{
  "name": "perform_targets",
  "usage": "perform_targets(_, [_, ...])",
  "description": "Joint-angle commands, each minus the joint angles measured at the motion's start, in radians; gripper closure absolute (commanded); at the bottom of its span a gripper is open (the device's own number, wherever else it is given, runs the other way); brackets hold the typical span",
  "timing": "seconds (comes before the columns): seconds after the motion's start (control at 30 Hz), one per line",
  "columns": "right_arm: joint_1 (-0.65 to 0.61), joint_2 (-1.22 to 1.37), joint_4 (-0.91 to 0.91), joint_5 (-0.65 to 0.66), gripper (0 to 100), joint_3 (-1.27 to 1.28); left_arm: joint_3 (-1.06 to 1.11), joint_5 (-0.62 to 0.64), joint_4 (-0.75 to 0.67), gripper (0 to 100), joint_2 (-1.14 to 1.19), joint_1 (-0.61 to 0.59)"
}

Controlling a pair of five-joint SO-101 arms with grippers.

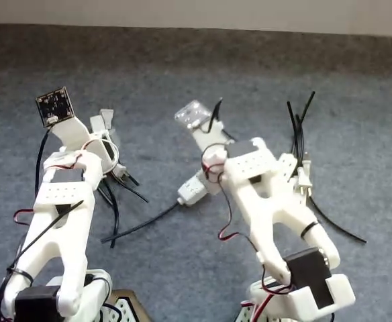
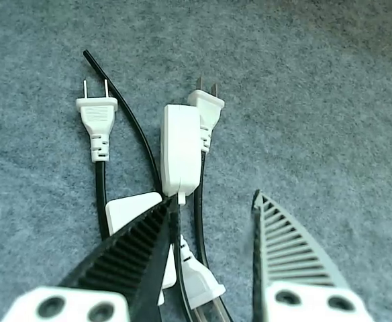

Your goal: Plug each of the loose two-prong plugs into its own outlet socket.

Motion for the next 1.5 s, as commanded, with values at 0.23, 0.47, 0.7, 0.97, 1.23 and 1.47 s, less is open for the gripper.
perform_targets(0.23, [0.426,-0.012,0.452,-0.005,80.7,-0.581,-0.008,0.003,-0.021,81,-0.028,-0.007])
perform_targets(0.47, [0.538,0.081,0.483,-0.009,80.7,-0.522,-0.008,0.003,-0.021,81,-0.025,-0.002])
perform_targets(0.7, [0.616,0.384,0.429,-0.114,80.7,-0.558,-0.004,0.002,-0.021,81,-0.024,0.024])
perform_targets(0.97, [0.610,0.549,0.404,-0.052,80.7,-0.645,0.038,0.002,-0.110,81,-0.024,0.022])
perform_targets(1.23, [0.608,0.641,0.390,-0.051,88.5,-0.647,0.061,0.002,-0.160,81,-0.024,0.027])
perform_targets(1.47, [0.613,0.662,0.464,-0.049,93.2,-0.777,0.061,0.002,-0.160,81,-0.025,0.024])
